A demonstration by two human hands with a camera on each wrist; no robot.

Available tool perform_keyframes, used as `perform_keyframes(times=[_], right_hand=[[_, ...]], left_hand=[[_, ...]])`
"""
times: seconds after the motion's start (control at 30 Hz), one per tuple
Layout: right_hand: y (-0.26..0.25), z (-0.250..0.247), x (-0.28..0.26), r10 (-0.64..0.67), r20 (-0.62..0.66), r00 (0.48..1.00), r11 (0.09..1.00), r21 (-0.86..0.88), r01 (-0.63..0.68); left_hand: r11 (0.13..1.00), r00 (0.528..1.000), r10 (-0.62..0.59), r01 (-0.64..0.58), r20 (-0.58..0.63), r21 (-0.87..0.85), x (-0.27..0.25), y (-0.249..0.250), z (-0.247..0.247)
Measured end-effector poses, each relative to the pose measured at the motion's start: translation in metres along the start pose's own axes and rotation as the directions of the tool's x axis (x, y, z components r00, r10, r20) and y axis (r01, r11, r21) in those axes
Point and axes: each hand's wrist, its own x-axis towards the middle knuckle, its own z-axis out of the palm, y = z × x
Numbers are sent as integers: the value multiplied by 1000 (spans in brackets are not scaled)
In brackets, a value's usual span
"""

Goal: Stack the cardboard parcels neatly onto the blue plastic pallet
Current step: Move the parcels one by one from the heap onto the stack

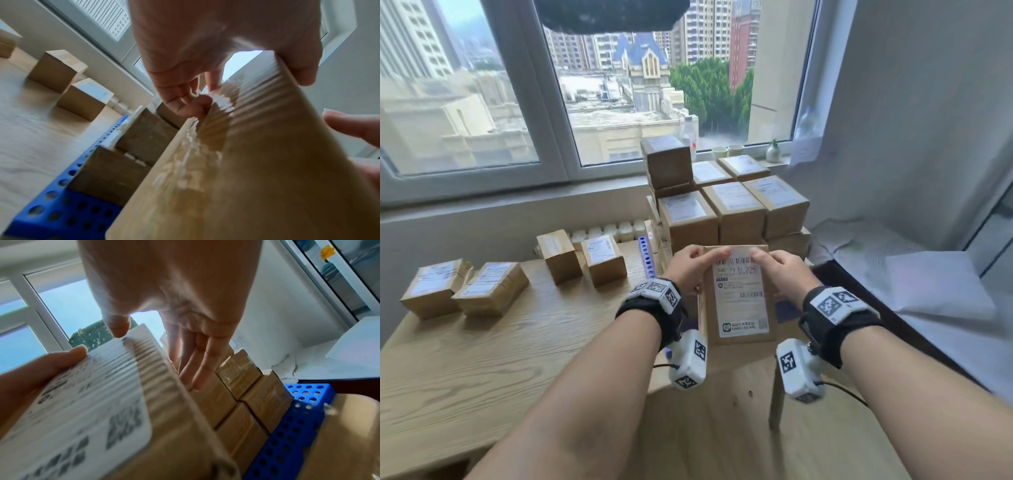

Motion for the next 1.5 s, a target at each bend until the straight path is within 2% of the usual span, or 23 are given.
perform_keyframes(times=[0.1,0.27,0.4,0.67,0.83,1.0,1.1,1.2,1.27,1.37,1.5], right_hand=[[-14,-22,6,-41,-7,999,995,86,41],[-33,-47,26,-130,-7,991,962,241,128],[-44,-58,48,-158,20,987,925,354,141],[-80,-69,119,-220,-14,975,905,372,209],[-115,-77,174,-266,32,963,895,379,235],[-144,-75,231,-270,-2,963,896,367,251],[-156,-70,261,-249,6,969,885,409,225],[-161,-62,292,-175,-10,984,878,450,161],[-157,-57,313,-125,-8,992,881,458,115],[-154,-49,338,-32,36,999,883,469,12],[-150,-36,371,70,73,995,878,468,-96]], left_hand=[[996,999,33,-36,-34,-87,8,33,3],[988,997,69,-71,-20,-137,30,78,-3],[991,994,95,-100,-60,-89,58,105,-16],[991,993,108,-111,-44,-76,125,143,-43],[990,989,136,-137,-65,-22,178,165,-70],[988,986,152,-151,-63,19,222,184,-99],[979,978,175,-161,-112,123,243,188,-117],[962,937,229,-177,-262,208,269,178,-138],[961,907,197,-104,-373,256,287,160,-151],[973,874,42,76,-484,220,303,134,-163],[963,865,-171,248,-472,106,319,112,-169]])
